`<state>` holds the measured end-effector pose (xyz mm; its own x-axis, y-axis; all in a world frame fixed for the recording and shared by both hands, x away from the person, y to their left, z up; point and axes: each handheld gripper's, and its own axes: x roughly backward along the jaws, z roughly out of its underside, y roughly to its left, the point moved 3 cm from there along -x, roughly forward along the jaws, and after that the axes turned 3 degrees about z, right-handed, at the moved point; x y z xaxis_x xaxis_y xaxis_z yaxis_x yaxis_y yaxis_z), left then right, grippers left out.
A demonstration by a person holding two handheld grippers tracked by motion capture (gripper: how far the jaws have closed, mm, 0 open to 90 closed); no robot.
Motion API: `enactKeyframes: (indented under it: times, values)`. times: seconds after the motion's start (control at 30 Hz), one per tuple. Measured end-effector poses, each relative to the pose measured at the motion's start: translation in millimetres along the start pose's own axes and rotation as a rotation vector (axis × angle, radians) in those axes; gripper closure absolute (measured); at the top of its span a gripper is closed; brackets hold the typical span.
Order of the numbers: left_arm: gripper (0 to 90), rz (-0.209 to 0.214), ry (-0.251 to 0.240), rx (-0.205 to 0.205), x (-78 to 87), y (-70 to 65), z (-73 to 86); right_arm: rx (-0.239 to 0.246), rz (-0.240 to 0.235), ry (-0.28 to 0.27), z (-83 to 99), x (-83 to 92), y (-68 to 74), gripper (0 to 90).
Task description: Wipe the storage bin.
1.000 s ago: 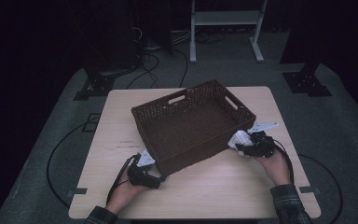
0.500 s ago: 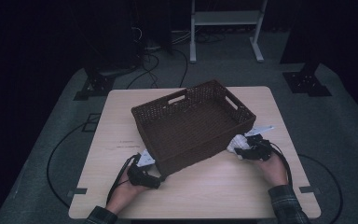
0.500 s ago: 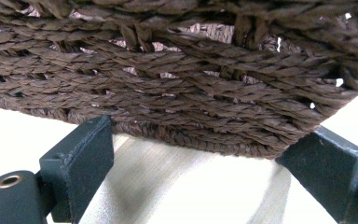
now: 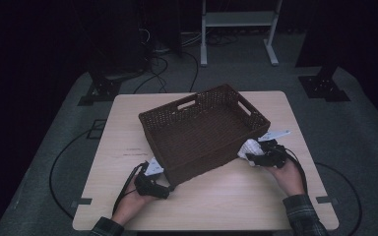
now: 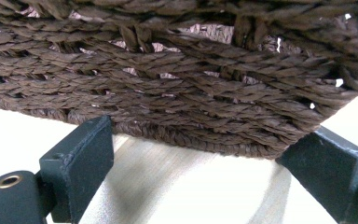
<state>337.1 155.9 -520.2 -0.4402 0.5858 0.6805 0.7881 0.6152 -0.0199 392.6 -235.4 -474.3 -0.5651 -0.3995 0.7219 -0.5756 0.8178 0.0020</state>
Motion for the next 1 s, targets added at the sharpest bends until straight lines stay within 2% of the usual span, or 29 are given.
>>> enactKeyframes:
  times: [0.63, 1.0]
  values:
    - [9.1, 0.0, -0.002, 0.002, -0.1, -0.2, 0.0, 0.017, 0.003, -0.1, -22.1, 30.0, 8.8, 53.7]
    - [9.1, 0.0, 0.0, -0.001, 0.0, 0.0, 0.0, 0.021, -0.003, -0.08, -19.3, 23.9, 10.6, 53.7]
